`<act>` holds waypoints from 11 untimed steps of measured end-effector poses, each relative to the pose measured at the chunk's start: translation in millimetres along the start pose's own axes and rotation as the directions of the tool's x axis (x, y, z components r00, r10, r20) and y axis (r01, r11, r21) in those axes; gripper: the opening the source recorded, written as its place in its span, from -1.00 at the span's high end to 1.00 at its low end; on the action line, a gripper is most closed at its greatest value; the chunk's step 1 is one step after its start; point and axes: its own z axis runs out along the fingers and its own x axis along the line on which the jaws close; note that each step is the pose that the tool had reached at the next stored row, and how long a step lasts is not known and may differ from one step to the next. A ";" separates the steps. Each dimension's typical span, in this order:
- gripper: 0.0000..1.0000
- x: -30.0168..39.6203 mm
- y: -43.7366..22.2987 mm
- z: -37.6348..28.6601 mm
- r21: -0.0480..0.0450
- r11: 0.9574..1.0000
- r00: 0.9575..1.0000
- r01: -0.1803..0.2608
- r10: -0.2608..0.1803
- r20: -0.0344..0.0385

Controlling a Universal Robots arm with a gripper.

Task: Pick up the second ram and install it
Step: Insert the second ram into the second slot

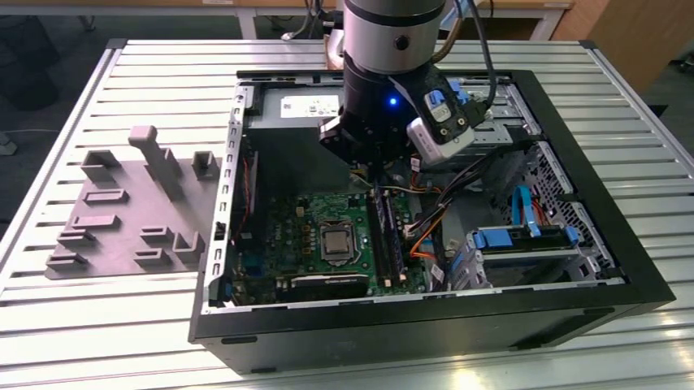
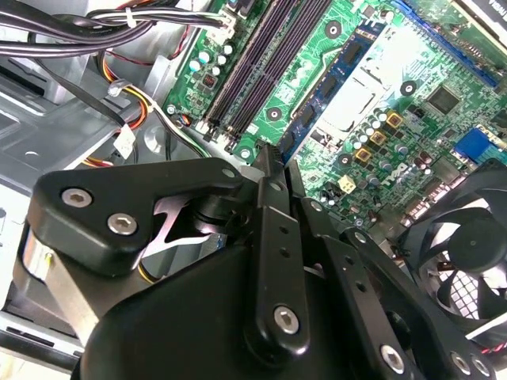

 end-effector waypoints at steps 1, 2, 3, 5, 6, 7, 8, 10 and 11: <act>0.72 0.0 0.0 0.2 0.000 1.000 1.000 0.000 0.000 0.000; 0.72 0.0 0.0 0.7 0.000 1.000 1.000 -0.004 0.004 0.000; 0.72 0.0 0.0 1.0 0.000 1.000 1.000 -0.012 0.012 0.001; 0.72 0.1 -0.1 1.3 0.001 1.000 1.000 -0.026 0.026 0.001; 0.72 0.1 -0.1 1.3 0.001 1.000 1.000 -0.027 0.027 0.001; 0.72 0.1 -0.1 1.4 0.001 1.000 1.000 -0.027 0.027 0.001; 0.72 0.1 -0.1 1.5 0.001 1.000 1.000 -0.028 0.028 0.001; 0.72 0.1 -0.1 1.5 0.001 1.000 1.000 -0.028 0.028 0.001; 0.72 0.1 -0.1 1.6 0.001 1.000 1.000 -0.028 0.028 0.001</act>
